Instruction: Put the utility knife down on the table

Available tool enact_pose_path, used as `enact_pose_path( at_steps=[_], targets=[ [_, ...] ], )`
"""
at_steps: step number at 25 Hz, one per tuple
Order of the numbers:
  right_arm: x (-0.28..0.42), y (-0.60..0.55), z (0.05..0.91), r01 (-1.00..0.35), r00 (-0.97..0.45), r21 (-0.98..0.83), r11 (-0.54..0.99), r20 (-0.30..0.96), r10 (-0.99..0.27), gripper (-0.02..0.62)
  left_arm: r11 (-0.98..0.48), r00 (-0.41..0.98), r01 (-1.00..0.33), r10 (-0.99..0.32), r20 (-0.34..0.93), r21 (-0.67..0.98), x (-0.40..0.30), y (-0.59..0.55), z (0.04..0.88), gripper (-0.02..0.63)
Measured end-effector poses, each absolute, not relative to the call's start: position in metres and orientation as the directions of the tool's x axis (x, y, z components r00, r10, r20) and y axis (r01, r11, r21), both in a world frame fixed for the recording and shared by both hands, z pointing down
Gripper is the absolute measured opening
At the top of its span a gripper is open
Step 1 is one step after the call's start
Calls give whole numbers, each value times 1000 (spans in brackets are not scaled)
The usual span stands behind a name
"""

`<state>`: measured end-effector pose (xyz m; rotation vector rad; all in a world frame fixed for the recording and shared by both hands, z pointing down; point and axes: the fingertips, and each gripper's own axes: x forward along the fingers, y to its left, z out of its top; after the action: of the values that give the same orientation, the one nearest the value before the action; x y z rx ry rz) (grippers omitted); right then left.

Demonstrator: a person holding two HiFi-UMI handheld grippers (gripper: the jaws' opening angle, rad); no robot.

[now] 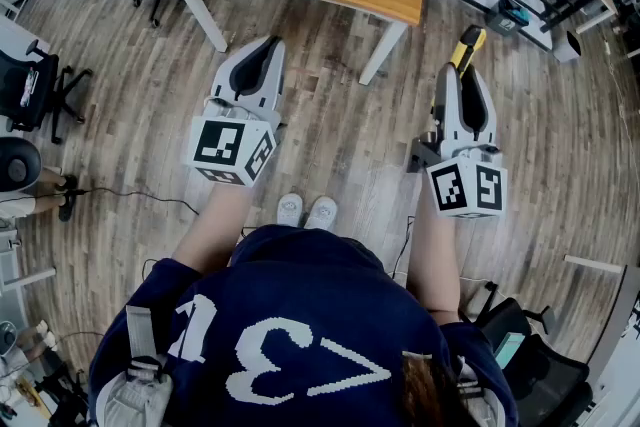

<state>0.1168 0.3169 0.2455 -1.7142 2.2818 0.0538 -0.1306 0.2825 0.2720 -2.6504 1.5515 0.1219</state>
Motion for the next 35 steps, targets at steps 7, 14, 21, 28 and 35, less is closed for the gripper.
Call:
enact_pose_path(
  at_steps=[7, 14, 21, 28, 35],
  targets=[
    [124, 311, 240, -939, -278, -127, 319, -265, -923, 132, -484, 484, -875, -868, -108, -25, -119, 275, 272, 28],
    [132, 297, 235, -932, -288, -139, 335, -280, -916, 132, -466, 466, -884, -878, -109, -31, -119, 261, 269, 28],
    [132, 251, 241, -932, -288, -138, 334, -274, -918, 130, -468, 468, -883, -877, -109, -22, -120, 212, 278, 28],
    [120, 152, 236, -939, -272, -130, 318, -280, -920, 130, -504, 502, -864, -856, -123, -22, -125, 108, 273, 28],
    [107, 58, 225, -948, -234, -142, 284, -295, -926, 130, -547, 546, -837, -829, -117, -31, -136, 7, 267, 28]
  ],
)
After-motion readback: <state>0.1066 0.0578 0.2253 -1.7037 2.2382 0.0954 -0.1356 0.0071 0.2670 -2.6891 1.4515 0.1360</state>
